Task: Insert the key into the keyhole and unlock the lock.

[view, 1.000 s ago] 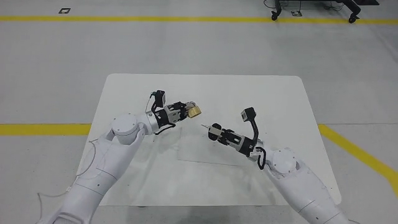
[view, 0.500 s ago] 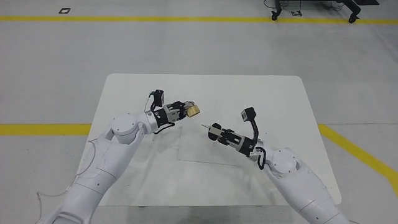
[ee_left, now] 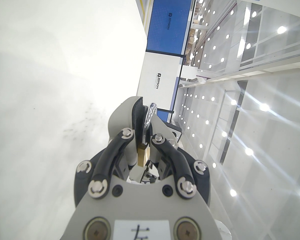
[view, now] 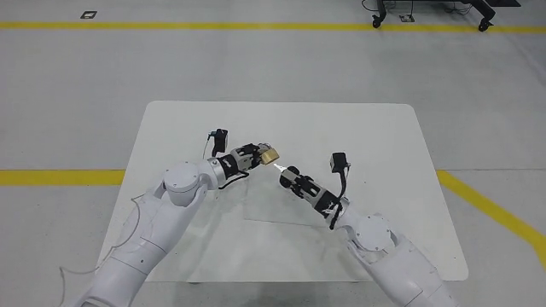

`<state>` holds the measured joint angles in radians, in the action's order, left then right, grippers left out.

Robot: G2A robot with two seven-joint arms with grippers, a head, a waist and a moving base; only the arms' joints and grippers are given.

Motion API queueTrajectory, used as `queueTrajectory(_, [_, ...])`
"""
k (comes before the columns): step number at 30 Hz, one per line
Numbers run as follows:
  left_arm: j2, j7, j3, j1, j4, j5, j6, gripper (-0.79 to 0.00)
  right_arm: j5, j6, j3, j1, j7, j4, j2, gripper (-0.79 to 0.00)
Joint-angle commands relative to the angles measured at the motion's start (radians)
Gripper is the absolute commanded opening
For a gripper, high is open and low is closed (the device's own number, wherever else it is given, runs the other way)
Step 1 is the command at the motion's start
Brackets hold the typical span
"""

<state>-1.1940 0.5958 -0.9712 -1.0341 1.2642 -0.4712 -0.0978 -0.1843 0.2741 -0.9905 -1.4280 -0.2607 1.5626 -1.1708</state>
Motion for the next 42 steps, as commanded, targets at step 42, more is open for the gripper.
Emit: queueTrajectory(42, [-0.025,-0.030,-0.043,-0.028,0.014,0.019,0.024,-0.785,0.008,-0.048,0.020,0.006,0.128,-0.027,-0.061,-0.785])
